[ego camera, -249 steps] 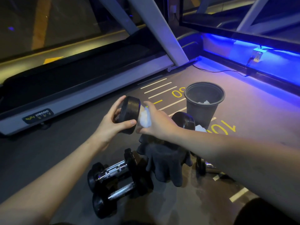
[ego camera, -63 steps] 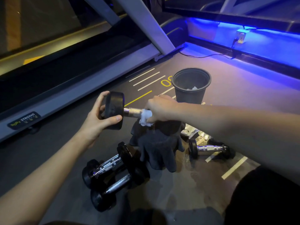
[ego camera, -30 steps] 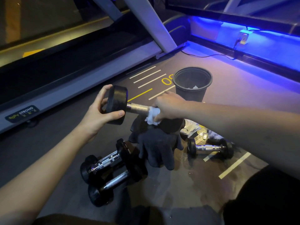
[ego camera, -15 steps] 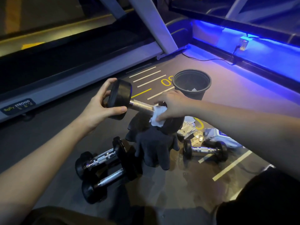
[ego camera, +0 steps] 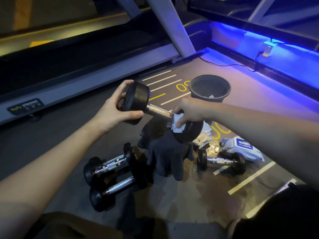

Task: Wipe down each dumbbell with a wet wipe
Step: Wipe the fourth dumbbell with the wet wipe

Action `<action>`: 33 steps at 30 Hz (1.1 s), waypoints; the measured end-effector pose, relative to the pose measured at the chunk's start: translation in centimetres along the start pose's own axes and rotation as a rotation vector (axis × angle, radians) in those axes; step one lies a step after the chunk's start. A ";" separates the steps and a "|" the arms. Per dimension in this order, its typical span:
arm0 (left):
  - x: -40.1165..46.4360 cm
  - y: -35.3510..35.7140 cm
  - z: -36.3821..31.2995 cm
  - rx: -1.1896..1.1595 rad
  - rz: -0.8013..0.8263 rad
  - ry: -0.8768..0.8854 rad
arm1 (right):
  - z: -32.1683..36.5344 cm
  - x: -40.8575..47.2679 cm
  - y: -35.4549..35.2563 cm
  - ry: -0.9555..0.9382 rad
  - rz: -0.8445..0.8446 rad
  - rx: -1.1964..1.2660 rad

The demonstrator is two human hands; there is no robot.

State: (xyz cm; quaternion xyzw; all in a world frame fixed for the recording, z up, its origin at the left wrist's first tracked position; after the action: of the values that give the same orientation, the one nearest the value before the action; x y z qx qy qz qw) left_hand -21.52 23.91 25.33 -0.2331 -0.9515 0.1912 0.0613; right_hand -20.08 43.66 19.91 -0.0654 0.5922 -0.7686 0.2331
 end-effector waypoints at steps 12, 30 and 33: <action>-0.1 0.5 -0.3 0.004 0.002 0.003 | -0.1 -0.3 -0.1 0.102 -0.186 -0.217; -0.3 0.1 0.4 -0.039 -0.016 -0.049 | -1.0 -0.4 -0.8 0.147 -0.209 -0.143; -0.2 0.2 0.0 -0.017 -0.003 -0.030 | -1.5 0.4 0.3 0.137 -0.099 -0.056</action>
State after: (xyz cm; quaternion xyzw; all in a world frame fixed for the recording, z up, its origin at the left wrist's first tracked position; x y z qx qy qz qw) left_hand -21.28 24.02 25.19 -0.2295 -0.9542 0.1864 0.0455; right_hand -20.89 44.81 19.10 -0.0484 0.6238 -0.7651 0.1519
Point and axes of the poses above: each hand's wrist, its own x-axis towards the middle knuckle, its own y-axis out of the palm, z = x × y, the point moved 10 cm from there along x, towards the middle knuckle, and after that the axes turned 5 degrees about -y, right-handed, at the moved point
